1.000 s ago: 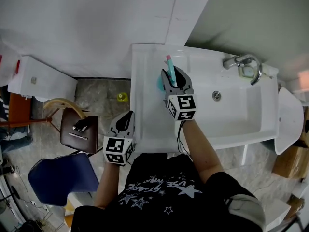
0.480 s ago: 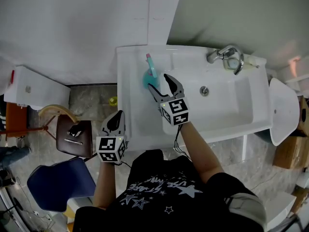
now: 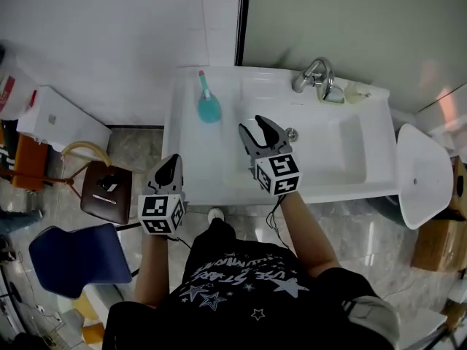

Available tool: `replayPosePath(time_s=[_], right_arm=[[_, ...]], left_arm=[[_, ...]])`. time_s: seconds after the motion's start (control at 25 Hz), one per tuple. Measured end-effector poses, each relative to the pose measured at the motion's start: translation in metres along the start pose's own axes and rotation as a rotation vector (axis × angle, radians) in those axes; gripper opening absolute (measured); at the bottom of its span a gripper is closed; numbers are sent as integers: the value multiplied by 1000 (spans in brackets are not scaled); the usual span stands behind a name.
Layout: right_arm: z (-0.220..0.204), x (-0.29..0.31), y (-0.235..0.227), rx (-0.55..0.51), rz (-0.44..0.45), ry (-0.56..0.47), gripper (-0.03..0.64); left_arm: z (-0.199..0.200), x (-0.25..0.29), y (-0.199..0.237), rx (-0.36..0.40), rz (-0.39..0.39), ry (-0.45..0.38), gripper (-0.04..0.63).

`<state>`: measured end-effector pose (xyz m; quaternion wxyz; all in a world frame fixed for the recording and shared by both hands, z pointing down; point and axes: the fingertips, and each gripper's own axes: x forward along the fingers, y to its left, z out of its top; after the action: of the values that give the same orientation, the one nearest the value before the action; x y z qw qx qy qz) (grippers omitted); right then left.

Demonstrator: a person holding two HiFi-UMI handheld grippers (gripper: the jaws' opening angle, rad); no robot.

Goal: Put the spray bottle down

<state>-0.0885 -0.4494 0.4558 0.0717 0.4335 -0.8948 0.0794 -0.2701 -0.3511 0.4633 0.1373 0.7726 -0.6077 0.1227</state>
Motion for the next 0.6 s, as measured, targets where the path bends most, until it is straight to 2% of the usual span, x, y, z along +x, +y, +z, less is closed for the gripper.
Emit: replayPosePath(time_s=[0.04, 0.36, 0.6], right_arm=[[3, -14, -3, 4, -4, -12, 176], [2, -126, -18, 17, 7, -48, 99], [-15, -210, -35, 16, -17, -59, 18]], left_arm=[[2, -5, -12, 5, 1, -9, 15], [-18, -57, -122, 60, -65, -39, 15], [-45, -96, -184, 32, -27, -36, 15]])
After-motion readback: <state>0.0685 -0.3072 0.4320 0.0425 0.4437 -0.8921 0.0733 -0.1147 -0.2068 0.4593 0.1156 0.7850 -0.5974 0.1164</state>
